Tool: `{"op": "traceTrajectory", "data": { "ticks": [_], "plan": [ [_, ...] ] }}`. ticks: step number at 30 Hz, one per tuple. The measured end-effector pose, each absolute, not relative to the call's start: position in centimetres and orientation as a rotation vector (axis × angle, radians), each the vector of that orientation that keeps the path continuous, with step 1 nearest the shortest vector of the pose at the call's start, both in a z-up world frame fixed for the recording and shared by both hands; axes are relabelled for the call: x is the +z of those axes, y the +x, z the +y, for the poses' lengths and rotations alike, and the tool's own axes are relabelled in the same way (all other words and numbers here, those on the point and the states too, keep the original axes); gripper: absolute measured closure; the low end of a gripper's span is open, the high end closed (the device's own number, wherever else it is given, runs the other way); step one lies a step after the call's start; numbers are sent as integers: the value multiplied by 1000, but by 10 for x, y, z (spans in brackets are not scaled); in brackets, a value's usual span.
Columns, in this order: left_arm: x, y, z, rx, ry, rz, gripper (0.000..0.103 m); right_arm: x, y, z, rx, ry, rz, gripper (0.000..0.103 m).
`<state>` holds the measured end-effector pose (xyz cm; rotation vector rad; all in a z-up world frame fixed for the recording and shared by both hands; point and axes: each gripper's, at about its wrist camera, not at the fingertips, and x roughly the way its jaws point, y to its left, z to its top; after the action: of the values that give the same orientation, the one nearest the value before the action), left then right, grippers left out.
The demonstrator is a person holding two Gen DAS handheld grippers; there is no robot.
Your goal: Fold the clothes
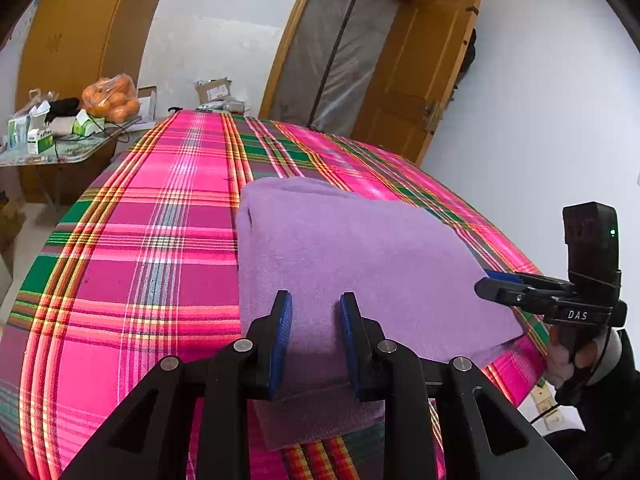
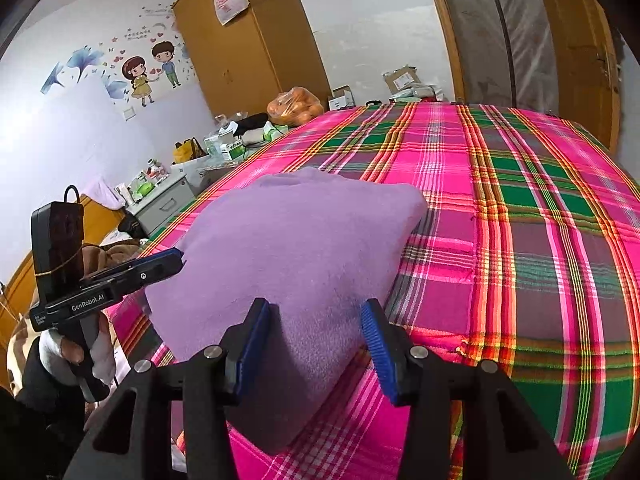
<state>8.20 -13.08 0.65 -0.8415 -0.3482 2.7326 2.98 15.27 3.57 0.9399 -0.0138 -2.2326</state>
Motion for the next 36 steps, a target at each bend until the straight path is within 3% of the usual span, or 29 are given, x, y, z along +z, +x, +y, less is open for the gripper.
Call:
{"op": "traceTrajectory", "data": {
  "ticks": [16, 36],
  "plan": [
    [34, 66, -115, 2839, -961, -248, 77, 39, 31, 161, -2210, 972, -60, 55],
    [22, 39, -129, 2875, -1080, -316, 77, 49, 22, 158, -2256, 992, -30, 60]
  ]
}}
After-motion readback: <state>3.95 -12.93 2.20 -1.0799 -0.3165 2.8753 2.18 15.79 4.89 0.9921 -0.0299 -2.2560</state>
